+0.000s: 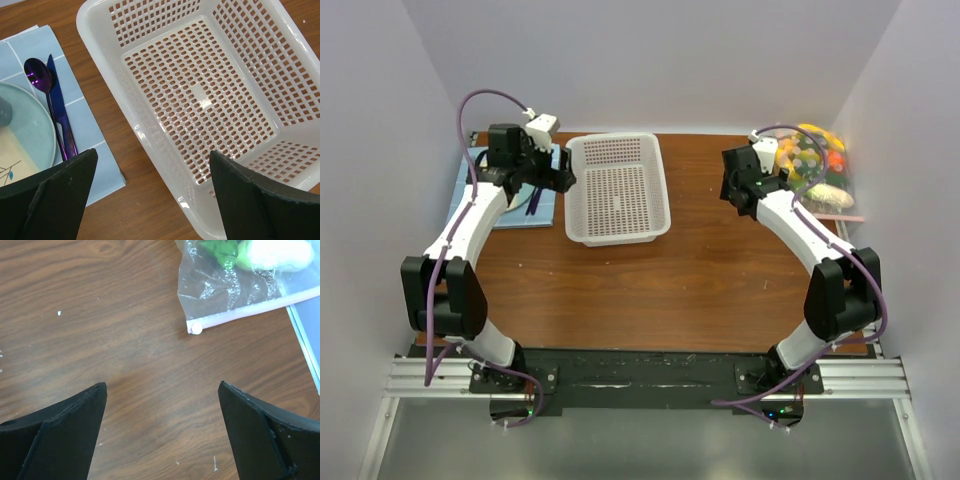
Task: Open the zip-top bag and remove the fake food
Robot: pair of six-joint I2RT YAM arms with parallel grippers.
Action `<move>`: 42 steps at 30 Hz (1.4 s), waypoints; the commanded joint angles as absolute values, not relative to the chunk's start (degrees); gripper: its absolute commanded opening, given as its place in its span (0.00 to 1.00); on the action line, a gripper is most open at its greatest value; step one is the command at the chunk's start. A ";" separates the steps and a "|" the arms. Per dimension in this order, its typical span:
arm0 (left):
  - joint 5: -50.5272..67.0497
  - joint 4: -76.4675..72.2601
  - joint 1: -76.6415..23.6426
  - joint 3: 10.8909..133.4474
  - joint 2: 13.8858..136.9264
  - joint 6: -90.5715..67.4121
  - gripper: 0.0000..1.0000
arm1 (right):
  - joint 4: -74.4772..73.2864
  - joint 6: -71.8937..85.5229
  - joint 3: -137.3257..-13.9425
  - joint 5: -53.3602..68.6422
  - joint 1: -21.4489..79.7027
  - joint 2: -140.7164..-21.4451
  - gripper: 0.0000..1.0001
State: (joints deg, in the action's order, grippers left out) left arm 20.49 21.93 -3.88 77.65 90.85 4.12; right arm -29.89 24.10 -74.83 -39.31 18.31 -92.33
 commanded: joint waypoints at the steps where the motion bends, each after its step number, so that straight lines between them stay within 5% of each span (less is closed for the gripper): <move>1: 19.95 19.78 -4.39 78.40 92.19 4.92 1.00 | -24.63 23.30 -71.90 -43.50 18.11 -87.81 0.99; 9: 16.43 17.50 -7.29 76.56 94.65 5.10 1.00 | -35.50 28.28 -79.80 -55.60 17.14 -99.21 0.99; 28: 12.83 13.45 -7.73 77.34 102.13 7.29 1.00 | -22.50 27.95 -76.55 -68.20 16.53 -111.18 0.94; 42: 8.44 9.93 -9.67 77.17 106.17 10.37 1.00 | -23.62 24.52 -87.09 -65.83 12.83 -121.27 0.86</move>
State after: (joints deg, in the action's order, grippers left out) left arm 10.50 13.80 -9.61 76.64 105.43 8.25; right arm -21.58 23.88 -82.30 -64.55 12.73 -117.97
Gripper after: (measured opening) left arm 0.996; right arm 0.875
